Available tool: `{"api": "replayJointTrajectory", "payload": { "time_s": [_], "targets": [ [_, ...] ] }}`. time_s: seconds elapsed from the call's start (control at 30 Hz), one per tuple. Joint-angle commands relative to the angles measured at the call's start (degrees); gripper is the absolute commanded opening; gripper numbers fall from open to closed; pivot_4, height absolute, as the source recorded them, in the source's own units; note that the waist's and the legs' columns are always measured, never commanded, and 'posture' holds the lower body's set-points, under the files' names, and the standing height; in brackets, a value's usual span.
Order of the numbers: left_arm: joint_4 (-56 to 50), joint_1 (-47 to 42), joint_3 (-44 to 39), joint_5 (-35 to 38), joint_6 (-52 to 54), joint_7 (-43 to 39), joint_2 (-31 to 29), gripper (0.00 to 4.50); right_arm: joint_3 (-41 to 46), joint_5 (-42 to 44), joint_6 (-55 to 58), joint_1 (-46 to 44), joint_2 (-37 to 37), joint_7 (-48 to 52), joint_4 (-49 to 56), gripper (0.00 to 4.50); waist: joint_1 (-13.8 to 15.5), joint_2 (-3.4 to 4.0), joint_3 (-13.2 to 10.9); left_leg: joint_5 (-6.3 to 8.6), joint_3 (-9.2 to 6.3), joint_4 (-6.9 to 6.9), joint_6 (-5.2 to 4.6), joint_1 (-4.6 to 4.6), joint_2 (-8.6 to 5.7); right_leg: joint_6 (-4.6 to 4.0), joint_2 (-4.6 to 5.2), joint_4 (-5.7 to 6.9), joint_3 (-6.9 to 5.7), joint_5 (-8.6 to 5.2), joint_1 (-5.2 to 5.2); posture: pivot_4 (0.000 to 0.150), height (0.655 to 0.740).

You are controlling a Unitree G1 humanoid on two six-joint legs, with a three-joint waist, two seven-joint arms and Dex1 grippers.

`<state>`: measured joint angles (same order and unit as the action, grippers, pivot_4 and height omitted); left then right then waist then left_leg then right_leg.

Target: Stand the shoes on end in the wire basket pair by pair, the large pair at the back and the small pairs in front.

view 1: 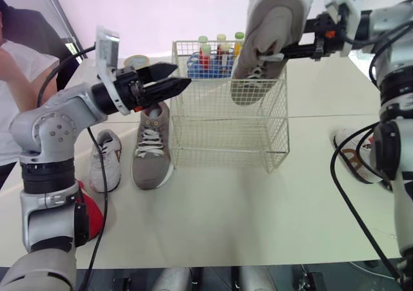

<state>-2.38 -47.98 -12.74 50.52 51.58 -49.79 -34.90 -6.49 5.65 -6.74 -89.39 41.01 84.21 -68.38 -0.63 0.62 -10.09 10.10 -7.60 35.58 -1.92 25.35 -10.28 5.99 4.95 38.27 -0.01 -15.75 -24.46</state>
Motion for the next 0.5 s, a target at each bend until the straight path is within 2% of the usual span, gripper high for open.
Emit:
{"api": "replayJointTrajectory", "payload": {
  "time_s": [0.03, 0.07, 0.1, 0.27, 0.5],
  "targets": [
    [-1.11, -1.22, -0.60, -0.05, -1.40, -0.59, -0.98, 4.50, 1.24, -1.15, 0.00, 0.99, 0.19, 0.42, 0.67, 3.70, -0.08, -0.01, 0.00, 0.00, -0.01, 0.00, 0.00, 0.00, 0.00, 0.00, 0.00, 0.00, 0.00, 0.00, 0.00, 0.150, 0.7400],
    [-0.97, -1.38, -0.44, -0.18, -1.48, -0.71, -0.97, 4.50, 1.40, -1.33, 0.15, 1.28, 0.11, 0.31, 0.81, 4.24, -0.15, -0.01, 0.00, 0.00, -0.01, 0.00, 0.00, -0.01, 0.00, 0.00, 0.00, 0.00, 0.00, 0.00, 0.00, 0.150, 0.7400],
    [-0.83, -1.58, -0.25, -0.28, -1.56, -0.80, -0.91, 4.50, 1.65, -1.41, 0.23, 1.56, 0.11, 0.24, 1.04, 4.41, -0.23, -0.01, 0.00, 0.00, 0.00, 0.00, 0.00, 0.00, 0.00, 0.00, 0.00, 0.01, 0.00, 0.00, 0.00, 0.150, 0.7400],
    [-0.63, -1.77, 0.19, -0.63, -1.86, -1.34, -1.09, 4.50, 2.59, -1.70, -1.23, 2.30, 0.80, -0.47, 4.19, 4.41, -0.43, 0.01, -0.01, -0.06, -0.01, -0.08, 0.08, 0.00, 0.01, -0.02, -0.01, 0.09, 0.01, 0.00, -0.09, 0.150, 0.7400],
    [-0.65, -1.88, 0.09, -1.16, -1.58, -2.05, -2.16, 4.50, 1.79, -4.53, -2.52, 5.00, 6.50, -1.16, 17.24, 4.41, -0.30, 0.01, -0.01, -0.08, -0.02, -0.17, 0.12, 0.00, 0.01, -0.02, 0.00, 0.08, 0.01, 0.00, -0.14, 0.150, 0.7400]
  ]
}}
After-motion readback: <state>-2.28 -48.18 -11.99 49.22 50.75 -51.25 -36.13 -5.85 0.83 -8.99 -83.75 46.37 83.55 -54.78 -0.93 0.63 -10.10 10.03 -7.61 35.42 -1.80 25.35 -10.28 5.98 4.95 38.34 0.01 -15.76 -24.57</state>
